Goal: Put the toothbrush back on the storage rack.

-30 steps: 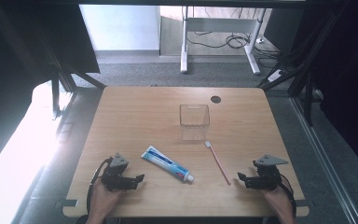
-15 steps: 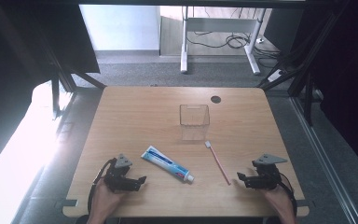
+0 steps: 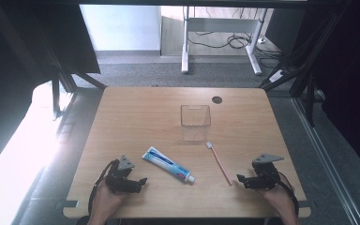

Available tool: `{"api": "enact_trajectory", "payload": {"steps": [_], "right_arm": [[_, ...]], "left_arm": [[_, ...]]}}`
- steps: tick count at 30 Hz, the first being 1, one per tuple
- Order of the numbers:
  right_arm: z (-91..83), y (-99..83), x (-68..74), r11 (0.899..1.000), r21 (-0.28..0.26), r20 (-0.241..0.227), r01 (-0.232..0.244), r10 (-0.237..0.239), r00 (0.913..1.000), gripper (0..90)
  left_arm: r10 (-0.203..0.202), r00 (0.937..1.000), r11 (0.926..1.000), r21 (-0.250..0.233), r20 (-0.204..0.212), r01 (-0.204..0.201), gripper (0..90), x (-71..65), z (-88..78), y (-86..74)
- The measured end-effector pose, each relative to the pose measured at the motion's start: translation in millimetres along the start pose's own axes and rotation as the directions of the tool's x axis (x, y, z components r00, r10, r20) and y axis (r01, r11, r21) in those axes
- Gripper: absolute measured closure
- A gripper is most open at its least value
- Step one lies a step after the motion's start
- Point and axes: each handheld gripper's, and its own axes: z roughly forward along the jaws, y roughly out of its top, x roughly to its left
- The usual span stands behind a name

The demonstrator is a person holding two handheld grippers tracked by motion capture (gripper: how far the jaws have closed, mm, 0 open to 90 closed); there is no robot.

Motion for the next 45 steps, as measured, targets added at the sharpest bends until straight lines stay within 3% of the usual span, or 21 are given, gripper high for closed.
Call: {"api": "enact_trajectory", "payload": {"steps": [3,8,11,16,27,34,45], "right_arm": [[-1.1,2.5,0.9,1.0,-0.004,0.002,0.002,-0.002,1.0,19.2],[-1.9,6.4,2.2,1.0,0.002,0.01,-0.005,0.005,0.9999,31.2],[-1.0,9.3,3.1,0.999,0.015,-0.028,-0.032,0.032,0.9991,39.3],[-0.1,13.9,4.9,0.999,0.023,-0.047,-0.035,0.036,0.9982,47.4],[3.2,28.5,14.5,1.0,0.026,-0.121,0.016,-0.012,0.9925,73.4],[10.3,38.7,24.8,0.998,0.022,-0.145,0.058,-0.054,0.988,89.8],[27.2,49.7,45.1,0.993,0.033,-0.185,0.116,-0.108,0.9768,90.0]], "left_arm": [[0.008,1.0,1.0,0.004,-0.003,-0.008,14.1,-0.9,1.2,0.0],[0.016,0.9998,0.9998,0.009,-0.009,-0.016,14.2,-1.3,2.0,-0.3],[0.017,0.9998,0.9998,0.011,-0.012,-0.017,14.4,-1.5,2.2,-0.3],[0.016,0.9998,0.9998,0.011,-0.015,-0.015,14.4,-1.9,2.6,-0.6],[0.025,0.9996,0.9997,0.007,-0.014,-0.025,15.6,-3.7,3.8,0.1],[0.029,0.9995,0.9995,0.01,-0.015,-0.029,16.5,-4.0,4.5,0.1],[0.054,0.9981,0.9983,0.022,-0.029,-0.053,17.0,-5.6,5.8,-0.5]]}}
